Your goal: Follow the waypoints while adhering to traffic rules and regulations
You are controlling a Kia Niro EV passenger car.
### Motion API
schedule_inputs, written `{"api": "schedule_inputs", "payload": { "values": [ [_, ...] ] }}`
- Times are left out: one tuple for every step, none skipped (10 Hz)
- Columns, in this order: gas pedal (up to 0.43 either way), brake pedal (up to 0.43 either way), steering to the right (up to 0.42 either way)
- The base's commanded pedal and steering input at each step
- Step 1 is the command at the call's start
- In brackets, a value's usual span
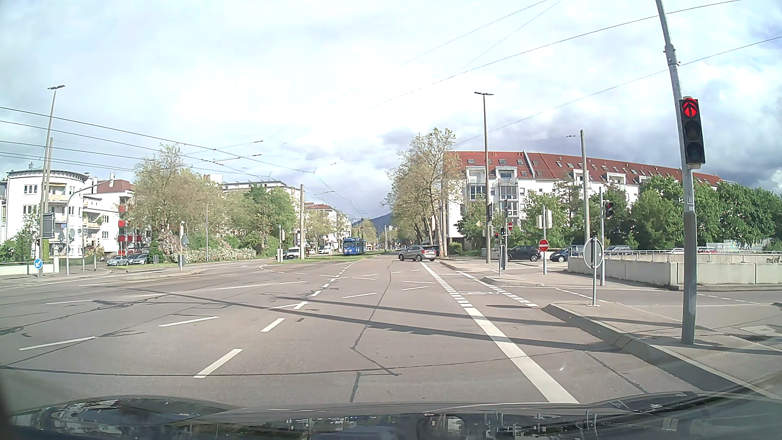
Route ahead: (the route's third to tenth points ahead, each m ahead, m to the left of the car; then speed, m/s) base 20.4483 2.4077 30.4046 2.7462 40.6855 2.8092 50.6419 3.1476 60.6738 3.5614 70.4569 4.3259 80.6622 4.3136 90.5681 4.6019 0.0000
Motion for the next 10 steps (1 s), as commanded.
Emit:
{"api": "schedule_inputs", "payload": {
  "values": [
    [0.0,0.152,-0.003],
    [0.0,0.152,-0.003],
    [0.0,0.152,-0.003],
    [0.0,0.152,-0.003],
    [0.0,0.146,-0.003],
    [0.0,0.152,-0.003],
    [0.0,0.152,-0.003],
    [0.0,0.152,-0.003],
    [0.0,0.152,-0.003],
    [0.0,0.152,-0.003]
  ]
}}
